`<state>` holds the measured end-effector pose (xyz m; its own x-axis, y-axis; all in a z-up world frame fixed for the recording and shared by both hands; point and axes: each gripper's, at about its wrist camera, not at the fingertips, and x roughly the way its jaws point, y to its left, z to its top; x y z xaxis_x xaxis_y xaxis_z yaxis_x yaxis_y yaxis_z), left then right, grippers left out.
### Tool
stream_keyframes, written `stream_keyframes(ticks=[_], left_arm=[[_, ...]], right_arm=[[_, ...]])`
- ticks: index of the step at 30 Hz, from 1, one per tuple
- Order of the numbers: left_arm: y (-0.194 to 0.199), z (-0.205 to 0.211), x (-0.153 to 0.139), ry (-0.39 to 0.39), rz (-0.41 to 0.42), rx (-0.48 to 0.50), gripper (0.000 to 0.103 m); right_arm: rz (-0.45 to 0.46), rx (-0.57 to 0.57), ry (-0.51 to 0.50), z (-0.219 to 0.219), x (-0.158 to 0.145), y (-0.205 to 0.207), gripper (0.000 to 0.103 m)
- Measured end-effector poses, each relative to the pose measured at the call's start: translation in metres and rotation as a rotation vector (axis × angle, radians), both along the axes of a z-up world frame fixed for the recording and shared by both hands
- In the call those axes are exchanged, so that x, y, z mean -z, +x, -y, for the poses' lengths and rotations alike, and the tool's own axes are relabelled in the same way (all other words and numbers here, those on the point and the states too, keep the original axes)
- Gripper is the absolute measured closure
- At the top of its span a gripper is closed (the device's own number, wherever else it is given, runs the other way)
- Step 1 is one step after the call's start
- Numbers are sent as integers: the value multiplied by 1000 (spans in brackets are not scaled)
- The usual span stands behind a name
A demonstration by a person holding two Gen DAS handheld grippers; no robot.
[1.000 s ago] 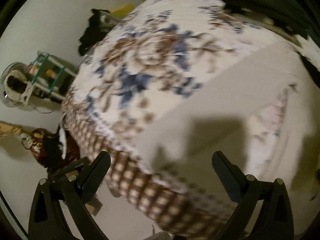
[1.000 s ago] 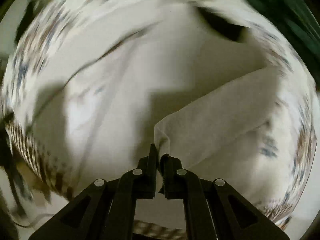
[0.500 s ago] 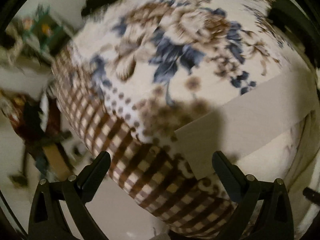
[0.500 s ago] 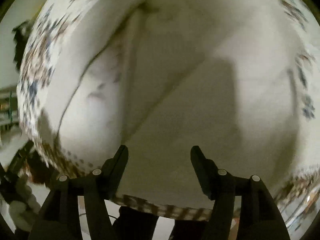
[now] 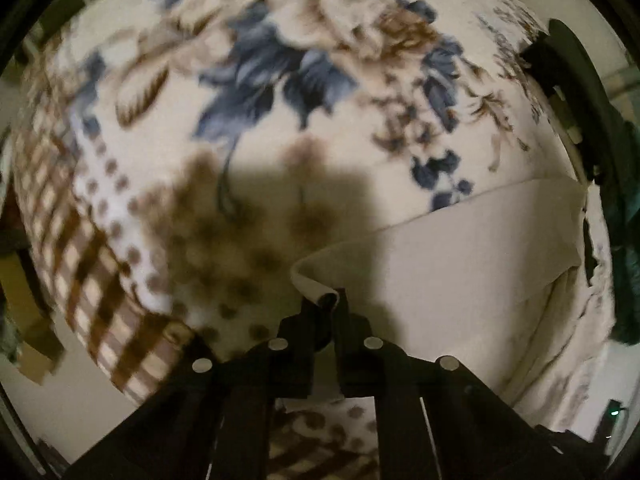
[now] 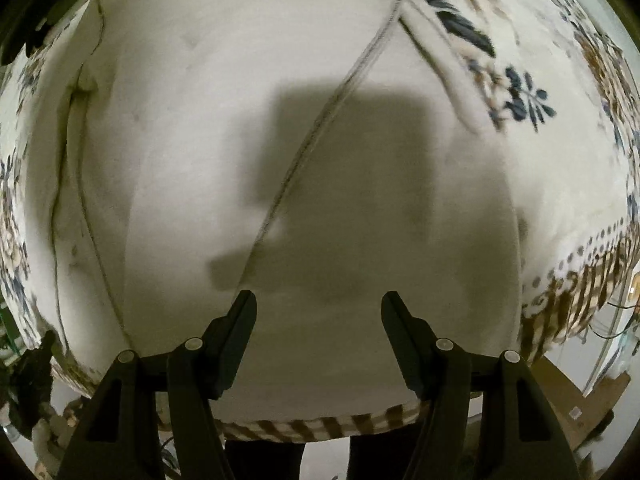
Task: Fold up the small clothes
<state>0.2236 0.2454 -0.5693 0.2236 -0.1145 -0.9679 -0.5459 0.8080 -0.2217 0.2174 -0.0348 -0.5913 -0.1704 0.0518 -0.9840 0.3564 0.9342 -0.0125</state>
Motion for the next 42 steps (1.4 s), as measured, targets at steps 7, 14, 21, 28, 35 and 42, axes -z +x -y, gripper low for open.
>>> stream_keyframes(ticks=[7,14,21,28,35,42], left_arm=[[2,63,-85,224,140,176,99],[1,232,-132,253,251,550,99],[-37,409,-95,119,213,898,99],[-55,455,-59,108,96,953,92],[-36,377,-61,113,41,741,17],[-41,226,-37,125,-60,414,17]], right_arm=[[33,6,70,51,-13,-25,36],[61,66,129,140,-32,-74,36],[36,169,98,250,-36,-132,36],[41,179,131,352,-46,-177,36],[98,158,270,363,-63,-180,36],[74,94,381,347,-44,-180,36]])
